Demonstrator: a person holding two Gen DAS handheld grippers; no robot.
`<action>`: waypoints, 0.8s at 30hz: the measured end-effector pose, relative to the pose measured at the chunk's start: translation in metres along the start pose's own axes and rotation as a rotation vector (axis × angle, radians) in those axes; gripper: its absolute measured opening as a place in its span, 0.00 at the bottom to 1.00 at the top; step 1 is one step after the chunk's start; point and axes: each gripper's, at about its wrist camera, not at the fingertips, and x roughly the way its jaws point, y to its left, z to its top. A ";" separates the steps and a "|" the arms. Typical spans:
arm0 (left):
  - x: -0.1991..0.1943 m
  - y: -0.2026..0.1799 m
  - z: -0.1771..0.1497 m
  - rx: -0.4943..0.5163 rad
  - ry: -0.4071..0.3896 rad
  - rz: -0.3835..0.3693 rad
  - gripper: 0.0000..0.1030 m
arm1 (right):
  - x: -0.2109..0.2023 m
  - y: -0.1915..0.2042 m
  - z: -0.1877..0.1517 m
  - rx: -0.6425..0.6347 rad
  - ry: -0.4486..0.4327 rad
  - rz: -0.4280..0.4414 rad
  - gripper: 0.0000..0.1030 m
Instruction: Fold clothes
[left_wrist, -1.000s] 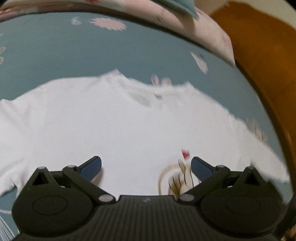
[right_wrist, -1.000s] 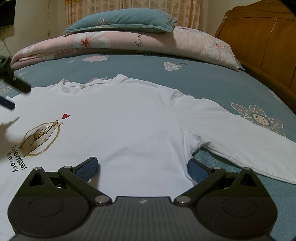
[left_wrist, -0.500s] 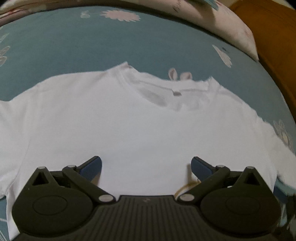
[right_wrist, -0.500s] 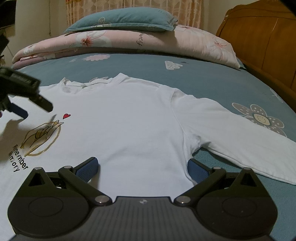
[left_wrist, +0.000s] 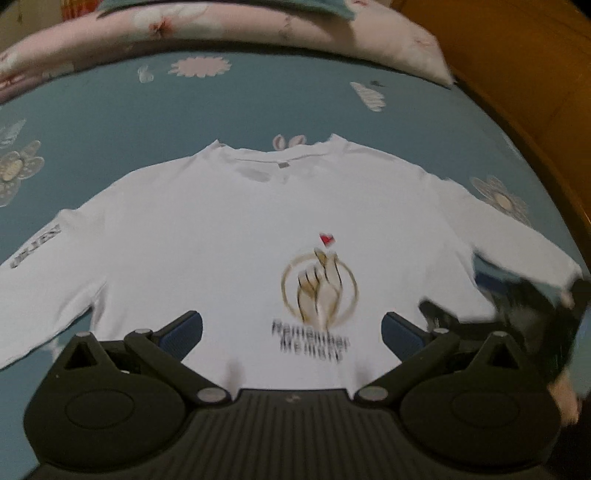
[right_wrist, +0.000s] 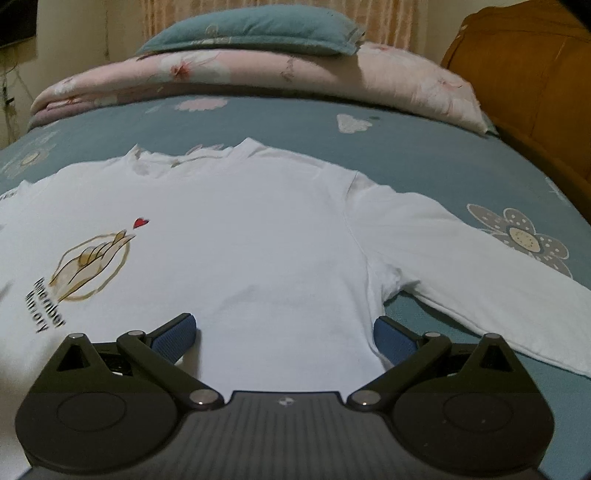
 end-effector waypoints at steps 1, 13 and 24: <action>-0.004 -0.002 -0.008 0.008 -0.006 -0.003 0.99 | -0.006 -0.002 0.000 0.011 0.003 0.005 1.00; -0.021 -0.014 -0.101 0.109 -0.103 0.003 0.99 | -0.110 0.038 -0.046 0.047 0.067 0.016 1.00; 0.009 0.004 -0.182 0.046 -0.154 0.079 0.99 | -0.129 0.115 -0.132 -0.069 -0.011 -0.074 1.00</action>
